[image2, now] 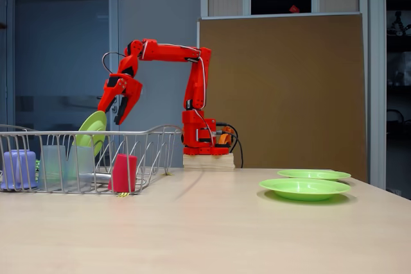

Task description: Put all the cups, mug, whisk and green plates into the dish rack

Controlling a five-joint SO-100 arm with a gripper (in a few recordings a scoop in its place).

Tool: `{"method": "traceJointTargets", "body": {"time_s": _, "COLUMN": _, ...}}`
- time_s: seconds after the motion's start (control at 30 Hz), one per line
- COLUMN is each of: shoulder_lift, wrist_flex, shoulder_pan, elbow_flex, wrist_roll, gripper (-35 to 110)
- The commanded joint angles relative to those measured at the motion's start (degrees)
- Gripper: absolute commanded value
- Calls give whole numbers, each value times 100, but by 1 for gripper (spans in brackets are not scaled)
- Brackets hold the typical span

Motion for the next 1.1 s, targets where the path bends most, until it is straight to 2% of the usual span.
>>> {"method": "traceJointTargets", "body": {"time_s": 0.0, "shoulder_lift": -281, "wrist_flex": -53, "shoulder_pan": 149, "elbow_flex": -264, "wrist_roll": -149, "gripper": 23}}
{"method": "traceJointTargets", "body": {"time_s": 0.57, "shoulder_lift": -1652, "wrist_flex": 158, "shoulder_pan": 598, "elbow_flex": -1591, "wrist_roll": -527, "gripper": 32}}
{"method": "traceJointTargets", "body": {"time_s": 1.07, "shoulder_lift": -1274, "wrist_flex": 352, "shoulder_pan": 492, "elbow_flex": -1389, "wrist_roll": -510, "gripper": 32}}
